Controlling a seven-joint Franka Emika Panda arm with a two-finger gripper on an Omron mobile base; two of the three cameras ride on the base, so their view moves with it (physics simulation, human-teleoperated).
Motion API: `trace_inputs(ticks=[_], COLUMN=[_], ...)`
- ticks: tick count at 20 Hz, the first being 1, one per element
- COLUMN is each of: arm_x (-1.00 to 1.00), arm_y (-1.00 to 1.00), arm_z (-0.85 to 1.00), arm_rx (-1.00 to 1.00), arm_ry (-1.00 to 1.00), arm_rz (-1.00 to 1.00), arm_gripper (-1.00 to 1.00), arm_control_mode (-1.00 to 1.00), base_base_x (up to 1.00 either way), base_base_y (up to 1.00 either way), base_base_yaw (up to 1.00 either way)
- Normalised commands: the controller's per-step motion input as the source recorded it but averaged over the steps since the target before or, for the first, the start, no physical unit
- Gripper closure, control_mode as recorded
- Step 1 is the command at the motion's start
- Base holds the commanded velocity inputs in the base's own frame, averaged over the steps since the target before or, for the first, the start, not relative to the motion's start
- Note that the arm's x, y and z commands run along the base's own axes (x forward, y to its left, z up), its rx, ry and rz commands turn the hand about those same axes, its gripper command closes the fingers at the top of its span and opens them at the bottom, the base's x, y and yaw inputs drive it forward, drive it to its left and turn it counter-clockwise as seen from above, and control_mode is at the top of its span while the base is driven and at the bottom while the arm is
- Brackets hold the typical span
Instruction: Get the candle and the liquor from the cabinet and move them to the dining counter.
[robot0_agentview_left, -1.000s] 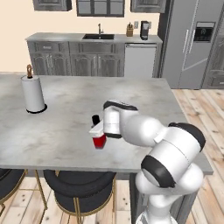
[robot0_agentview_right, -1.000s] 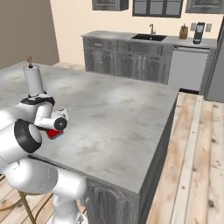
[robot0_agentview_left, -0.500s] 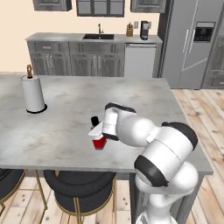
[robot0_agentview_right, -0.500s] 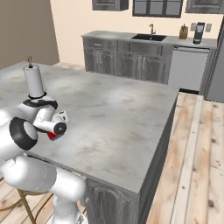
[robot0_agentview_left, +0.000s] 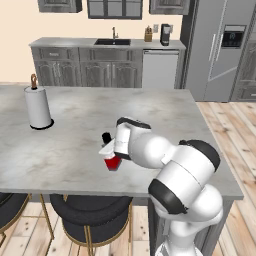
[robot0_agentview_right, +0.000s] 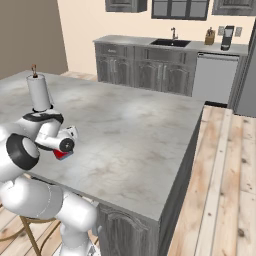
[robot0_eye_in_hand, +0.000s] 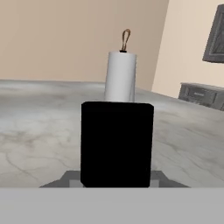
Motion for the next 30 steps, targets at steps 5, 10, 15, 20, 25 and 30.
trace_inputs(ticks=[5, 10, 15, 20, 25, 30], arm_x=[0.01, 0.0, -0.04, -0.1, -0.07, -0.03], arm_y=[-0.14, -0.27, -0.32, -0.4, -0.37, -0.35], arm_z=[-0.26, -0.26, -0.25, -0.28, -0.26, -0.23], arm_rx=[0.0, 0.0, 0.0, 0.0, 0.0, 0.0], arm_ry=[0.0, 0.0, 0.0, 0.0, 0.0, 0.0], arm_rz=[0.02, 0.02, 0.03, 0.03, 0.03, 0.03], arm_gripper=[-1.0, -1.0, -1.0, -1.0, -1.0, -1.0], arm_control_mode=[-1.0, -1.0, -1.0, -1.0, -1.0, -1.0], base_base_x=[0.0, 0.0, 0.0, 0.0, 0.0, 0.0], base_base_y=[0.0, 0.0, 0.0, 0.0, 0.0, 0.0], base_base_yaw=[0.0, 0.0, 0.0, 0.0, 0.0, 0.0])
